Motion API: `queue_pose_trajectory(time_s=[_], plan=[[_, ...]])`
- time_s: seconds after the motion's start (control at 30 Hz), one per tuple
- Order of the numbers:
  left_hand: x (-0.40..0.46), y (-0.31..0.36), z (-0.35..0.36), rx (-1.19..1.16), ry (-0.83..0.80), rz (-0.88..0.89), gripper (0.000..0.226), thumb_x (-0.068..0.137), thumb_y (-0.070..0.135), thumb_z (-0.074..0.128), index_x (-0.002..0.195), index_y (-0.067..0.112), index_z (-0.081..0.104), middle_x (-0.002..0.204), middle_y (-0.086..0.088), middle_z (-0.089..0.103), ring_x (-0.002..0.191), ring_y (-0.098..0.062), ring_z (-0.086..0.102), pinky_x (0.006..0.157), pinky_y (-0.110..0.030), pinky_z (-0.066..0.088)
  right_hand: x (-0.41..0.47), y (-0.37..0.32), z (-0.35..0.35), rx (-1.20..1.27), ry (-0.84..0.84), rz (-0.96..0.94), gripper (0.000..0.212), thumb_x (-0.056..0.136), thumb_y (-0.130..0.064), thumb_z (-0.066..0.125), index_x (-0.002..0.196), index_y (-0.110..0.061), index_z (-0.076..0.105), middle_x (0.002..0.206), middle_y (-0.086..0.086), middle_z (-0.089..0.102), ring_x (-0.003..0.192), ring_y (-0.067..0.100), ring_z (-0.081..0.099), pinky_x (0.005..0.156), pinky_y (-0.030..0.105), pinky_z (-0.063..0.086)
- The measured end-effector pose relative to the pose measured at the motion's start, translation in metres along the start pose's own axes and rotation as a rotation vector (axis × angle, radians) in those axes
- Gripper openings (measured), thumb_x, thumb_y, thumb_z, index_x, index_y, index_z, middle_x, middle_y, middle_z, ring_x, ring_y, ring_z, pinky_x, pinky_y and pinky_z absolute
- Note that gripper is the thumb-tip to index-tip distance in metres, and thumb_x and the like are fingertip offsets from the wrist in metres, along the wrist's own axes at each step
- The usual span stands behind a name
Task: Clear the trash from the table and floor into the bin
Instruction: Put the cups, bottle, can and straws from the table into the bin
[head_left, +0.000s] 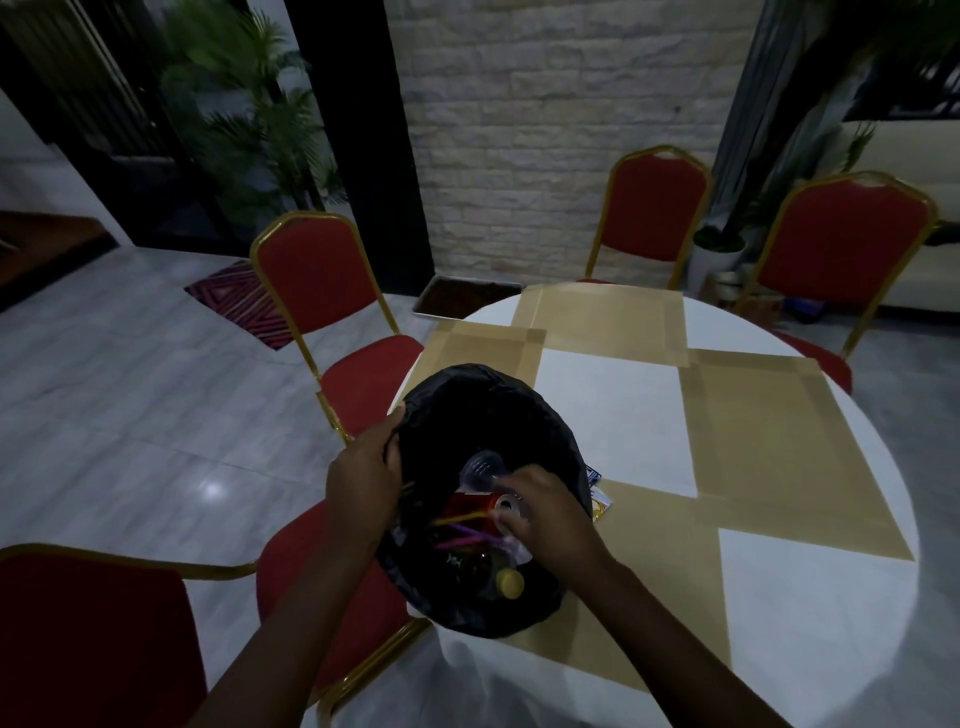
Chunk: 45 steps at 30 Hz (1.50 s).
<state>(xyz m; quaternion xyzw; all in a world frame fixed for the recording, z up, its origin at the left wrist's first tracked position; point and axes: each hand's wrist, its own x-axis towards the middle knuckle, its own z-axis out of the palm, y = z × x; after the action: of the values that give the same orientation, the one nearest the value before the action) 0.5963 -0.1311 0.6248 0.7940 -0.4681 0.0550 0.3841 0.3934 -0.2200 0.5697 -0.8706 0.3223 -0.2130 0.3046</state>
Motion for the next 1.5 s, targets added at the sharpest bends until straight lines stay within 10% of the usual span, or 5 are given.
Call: queue_pose_trajectory(time_s=[0.23, 0.53, 0.83, 1.0, 1.5], plan=[[0.001, -0.023, -0.007, 0.002, -0.017, -0.032, 0.047, 0.091, 0.001, 0.055, 0.132, 0.023, 0.055, 0.097, -0.005, 0.071, 0.075, -0.012, 0.062, 0.068, -0.023, 0.047, -0.030, 0.067, -0.022, 0.021, 0.502, 0.210, 0.029, 0.084, -0.007, 0.064, 0.112, -0.012, 0.059, 0.110, 0.004, 0.060, 0.103, 0.021, 0.053, 0.089, 0.024, 0.038], [0.003, -0.031, -0.014, 0.036, -0.024, -0.080, 0.042, 0.092, 0.000, 0.054, 0.130, 0.017, 0.057, 0.112, -0.007, 0.068, 0.085, -0.009, 0.059, 0.071, 0.004, 0.036, -0.047, 0.179, 0.026, -0.359, -0.203, 0.371, 0.097, 0.057, -0.036, 0.086, 0.139, -0.017, 0.040, 0.145, 0.012, 0.043, 0.127, 0.037, 0.044, 0.086, 0.054, 0.047], [0.007, -0.022, -0.010, 0.079, -0.031, -0.090, 0.041, 0.090, 0.002, 0.058, 0.128, 0.018, 0.059, 0.102, -0.007, 0.071, 0.071, -0.011, 0.061, 0.068, 0.001, 0.039, 0.005, 0.213, 0.038, -0.587, -0.296, 0.173, 0.085, 0.077, 0.003, 0.059, 0.150, -0.011, 0.016, 0.156, 0.007, 0.005, 0.143, 0.033, 0.008, 0.108, 0.057, 0.019], [0.009, -0.019, -0.007, 0.081, -0.032, -0.116, 0.042, 0.089, 0.002, 0.059, 0.128, 0.019, 0.059, 0.105, -0.007, 0.071, 0.073, -0.015, 0.064, 0.070, -0.017, 0.048, 0.025, 0.232, 0.051, -0.655, -0.431, 0.099, 0.091, 0.044, -0.014, 0.089, 0.128, -0.009, 0.056, 0.132, 0.011, 0.056, 0.118, 0.031, 0.056, 0.082, 0.055, 0.049], [0.017, -0.016, -0.002, 0.125, -0.046, -0.104, 0.043, 0.088, 0.000, 0.060, 0.127, 0.018, 0.060, 0.108, -0.006, 0.070, 0.072, -0.002, 0.057, 0.070, 0.004, 0.037, 0.031, 0.255, 0.056, -0.449, -0.369, 0.021, 0.052, 0.058, -0.005, 0.074, 0.109, -0.014, 0.069, 0.115, 0.005, 0.068, 0.106, 0.032, 0.064, 0.071, 0.040, 0.055]])
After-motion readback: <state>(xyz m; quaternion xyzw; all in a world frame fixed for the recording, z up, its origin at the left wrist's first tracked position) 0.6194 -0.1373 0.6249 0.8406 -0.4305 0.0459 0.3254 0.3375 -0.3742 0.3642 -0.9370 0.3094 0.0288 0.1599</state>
